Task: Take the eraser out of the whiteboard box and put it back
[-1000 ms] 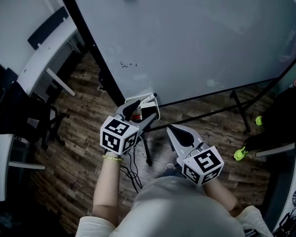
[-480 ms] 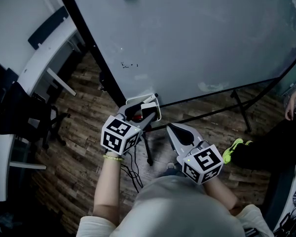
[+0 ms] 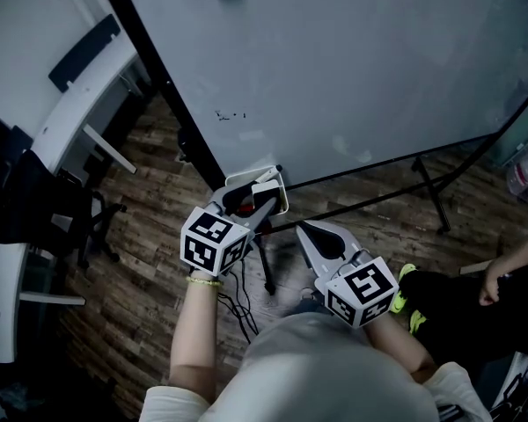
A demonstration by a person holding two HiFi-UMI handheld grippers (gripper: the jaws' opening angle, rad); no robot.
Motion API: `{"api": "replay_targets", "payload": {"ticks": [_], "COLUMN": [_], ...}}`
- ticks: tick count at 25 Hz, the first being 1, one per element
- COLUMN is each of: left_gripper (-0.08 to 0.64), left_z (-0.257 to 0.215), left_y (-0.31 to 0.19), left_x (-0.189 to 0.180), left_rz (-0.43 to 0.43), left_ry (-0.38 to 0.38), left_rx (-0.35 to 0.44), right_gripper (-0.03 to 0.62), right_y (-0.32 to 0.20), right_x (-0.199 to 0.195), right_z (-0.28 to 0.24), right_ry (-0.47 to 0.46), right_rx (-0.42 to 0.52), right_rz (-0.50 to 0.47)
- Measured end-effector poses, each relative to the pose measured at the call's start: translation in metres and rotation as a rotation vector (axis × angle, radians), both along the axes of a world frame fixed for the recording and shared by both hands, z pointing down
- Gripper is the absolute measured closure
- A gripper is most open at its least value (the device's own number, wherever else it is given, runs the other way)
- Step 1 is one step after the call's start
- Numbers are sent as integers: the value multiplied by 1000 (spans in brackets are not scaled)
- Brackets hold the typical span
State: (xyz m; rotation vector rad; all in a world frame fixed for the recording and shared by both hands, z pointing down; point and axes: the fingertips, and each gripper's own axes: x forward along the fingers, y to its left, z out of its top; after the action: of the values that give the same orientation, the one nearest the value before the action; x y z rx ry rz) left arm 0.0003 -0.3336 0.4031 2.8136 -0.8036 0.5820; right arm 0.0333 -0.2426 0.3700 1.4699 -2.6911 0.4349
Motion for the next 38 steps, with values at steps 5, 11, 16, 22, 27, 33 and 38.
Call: {"api": "replay_targets", "payload": {"ticks": [5, 11, 16, 22, 27, 33, 38], "left_gripper": [365, 365, 365, 365, 365, 365, 365], "left_z": [-4, -21, -34, -55, -70, -76, -81], "left_y": [1, 6, 10, 19, 30, 41, 55], "left_x": [-1, -9, -17, -25, -27, -33, -40], "left_rz": [-1, -23, -45, -62, -64, -82, -97], "left_ry": [23, 44, 62, 94, 113, 143, 166], "left_rx": [4, 43, 80, 112, 137, 145, 153], "right_gripper": [584, 584, 584, 584, 584, 584, 584], "right_y": [1, 9, 11, 15, 19, 22, 28], "right_x": [1, -2, -7, -16, -22, -28, -33], "right_z": [-1, -4, -2, -5, -8, -8, -11], "right_ry": [-4, -3, -4, -3, -7, -5, -6], "right_rx": [4, 8, 15, 24, 31, 37, 40], "right_rz": [10, 6, -1, -20, -34, -46, -51]}}
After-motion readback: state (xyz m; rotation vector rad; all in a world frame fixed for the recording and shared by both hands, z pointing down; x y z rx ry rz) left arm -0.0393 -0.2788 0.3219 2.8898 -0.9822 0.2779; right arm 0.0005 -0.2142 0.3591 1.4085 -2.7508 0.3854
